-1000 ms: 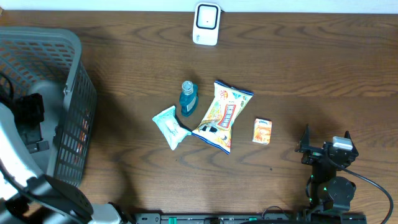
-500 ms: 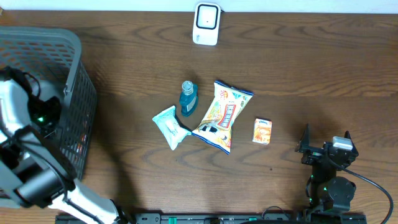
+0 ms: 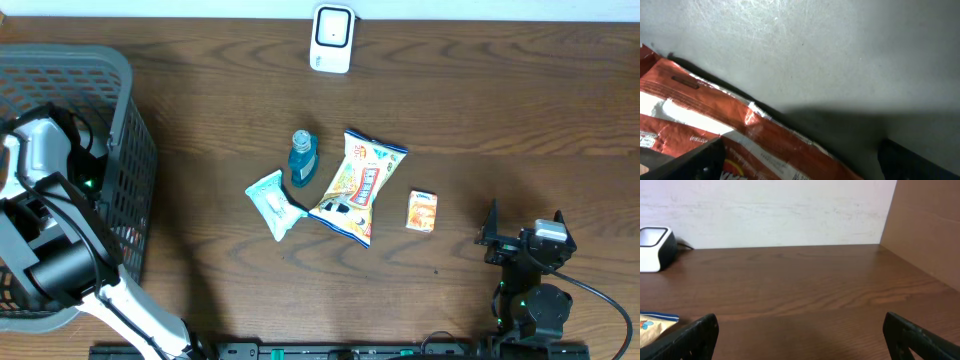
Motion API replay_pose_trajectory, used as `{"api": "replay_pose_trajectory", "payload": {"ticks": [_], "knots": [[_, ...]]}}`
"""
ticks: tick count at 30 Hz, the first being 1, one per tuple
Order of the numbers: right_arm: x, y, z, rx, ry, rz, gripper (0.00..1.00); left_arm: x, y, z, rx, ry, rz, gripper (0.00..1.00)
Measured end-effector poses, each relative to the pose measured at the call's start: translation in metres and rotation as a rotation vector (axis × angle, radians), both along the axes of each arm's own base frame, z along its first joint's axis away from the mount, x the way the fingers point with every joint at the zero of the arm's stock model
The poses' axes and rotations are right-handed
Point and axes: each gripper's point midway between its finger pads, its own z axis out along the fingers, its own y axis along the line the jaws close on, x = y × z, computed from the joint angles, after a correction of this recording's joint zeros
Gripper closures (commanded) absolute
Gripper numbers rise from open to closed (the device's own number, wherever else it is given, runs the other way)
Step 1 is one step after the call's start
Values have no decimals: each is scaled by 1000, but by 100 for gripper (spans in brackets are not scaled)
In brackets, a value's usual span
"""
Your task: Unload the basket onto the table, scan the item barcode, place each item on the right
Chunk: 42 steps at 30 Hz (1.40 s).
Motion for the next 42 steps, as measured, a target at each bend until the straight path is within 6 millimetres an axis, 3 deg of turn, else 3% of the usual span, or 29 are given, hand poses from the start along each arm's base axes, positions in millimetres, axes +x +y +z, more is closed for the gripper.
{"api": "replay_pose_trajectory", "payload": {"ticks": [7,16,21,30,32,38,42], "knots": [[0,0,0,0,0,0,1,-2,15,-1,127,45,-53,2],[0,0,0,0,0,0,1,-7,89,-3,434,104,-148,2],[0,0,0,0,0,0,1,-22,105,0,425,144,-211,2],[0,0,0,0,0,0,1,-14,101,7,332,71,-532,2],[0,0,0,0,0,0,1,-13,96,18,307,37,-623,2],[0,0,0,0,0,0,1,-38,73,54,222,48,-753,2],[0,0,0,0,0,0,1,-33,65,55,175,-9,-890,1]]}}
